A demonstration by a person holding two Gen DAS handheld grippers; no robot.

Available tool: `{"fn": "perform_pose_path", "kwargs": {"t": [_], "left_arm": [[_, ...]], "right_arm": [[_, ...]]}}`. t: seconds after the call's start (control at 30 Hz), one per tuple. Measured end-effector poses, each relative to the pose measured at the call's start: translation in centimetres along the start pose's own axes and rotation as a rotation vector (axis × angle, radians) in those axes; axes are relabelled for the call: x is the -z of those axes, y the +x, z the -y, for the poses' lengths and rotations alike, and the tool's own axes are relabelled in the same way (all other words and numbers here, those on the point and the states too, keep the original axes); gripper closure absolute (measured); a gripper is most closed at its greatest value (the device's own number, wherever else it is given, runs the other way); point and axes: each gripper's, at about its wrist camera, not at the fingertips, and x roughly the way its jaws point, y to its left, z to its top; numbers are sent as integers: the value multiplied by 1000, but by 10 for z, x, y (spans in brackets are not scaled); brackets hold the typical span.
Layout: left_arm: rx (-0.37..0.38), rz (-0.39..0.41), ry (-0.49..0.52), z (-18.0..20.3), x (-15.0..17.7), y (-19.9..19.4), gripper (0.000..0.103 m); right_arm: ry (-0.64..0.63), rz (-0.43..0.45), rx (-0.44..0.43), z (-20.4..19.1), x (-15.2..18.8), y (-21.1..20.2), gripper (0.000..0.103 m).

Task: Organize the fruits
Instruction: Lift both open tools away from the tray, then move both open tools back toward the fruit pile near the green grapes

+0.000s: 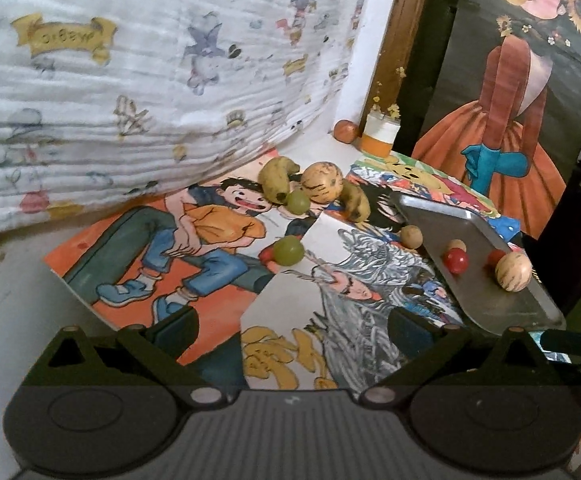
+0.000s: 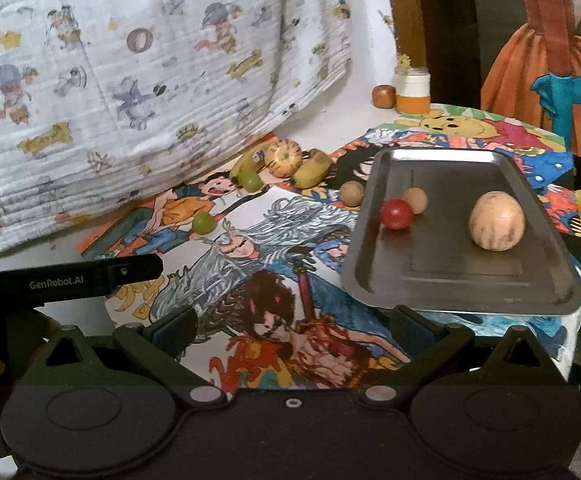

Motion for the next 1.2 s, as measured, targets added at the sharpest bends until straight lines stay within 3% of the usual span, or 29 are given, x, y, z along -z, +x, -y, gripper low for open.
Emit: {"fn": "perform_pose_path", "kwargs": {"t": [0.33,0.77,0.9,1.2], "left_arm": [[-24,-3,-18,-16,-5,7,0],[-17,-4,47,-10,-25,35,0],[-9,-9,68,-4,-31,49,0],[17,-32,88,4,-35,78,0]], "right_arm": [[-89,-43,15,-9,-15,20,1],[-453,-83,81,-4,-62,58,1],[-532,-93,56,4,-75,77,1],[-582,-148,-43,21,-97,126,3]]}}
